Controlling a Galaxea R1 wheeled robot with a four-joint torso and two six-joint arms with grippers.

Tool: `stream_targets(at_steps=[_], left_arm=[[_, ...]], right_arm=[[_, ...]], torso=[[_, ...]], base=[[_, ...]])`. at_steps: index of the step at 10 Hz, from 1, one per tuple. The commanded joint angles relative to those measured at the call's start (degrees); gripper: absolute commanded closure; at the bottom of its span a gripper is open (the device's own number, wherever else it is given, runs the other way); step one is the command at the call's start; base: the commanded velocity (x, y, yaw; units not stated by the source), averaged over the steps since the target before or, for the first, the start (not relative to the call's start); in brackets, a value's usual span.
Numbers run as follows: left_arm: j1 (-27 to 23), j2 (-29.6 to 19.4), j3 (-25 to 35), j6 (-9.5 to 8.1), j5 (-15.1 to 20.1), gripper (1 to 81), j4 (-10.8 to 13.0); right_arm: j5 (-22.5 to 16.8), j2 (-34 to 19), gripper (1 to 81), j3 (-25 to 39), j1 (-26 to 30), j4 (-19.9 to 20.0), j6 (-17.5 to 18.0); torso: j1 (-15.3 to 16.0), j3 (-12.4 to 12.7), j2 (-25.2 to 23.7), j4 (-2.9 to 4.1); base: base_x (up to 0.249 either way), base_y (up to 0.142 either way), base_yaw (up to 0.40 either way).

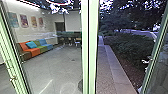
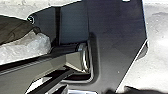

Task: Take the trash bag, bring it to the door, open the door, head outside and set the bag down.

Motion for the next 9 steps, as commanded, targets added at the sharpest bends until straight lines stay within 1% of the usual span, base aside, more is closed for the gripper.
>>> stream_targets(at_steps=[1,9], left_arm=[[-3.2,0.0,0.1,0.54,3.6,81.1,0.1],[-3.1,0.3,0.1,0.62,3.6,81.1,0.3]], right_arm=[[-3.1,0.1,1.0,0.3,3.6,-0.2,-0.3],[-3.1,0.3,1.0,0.3,3.7,-0.3,-0.3]], torso=[[0.0,0.0,0.0,0.0],[0.0,0.0,0.0,0.0]], base=[[0.0,0.0,0.0],[0.0,0.0,0.0]])
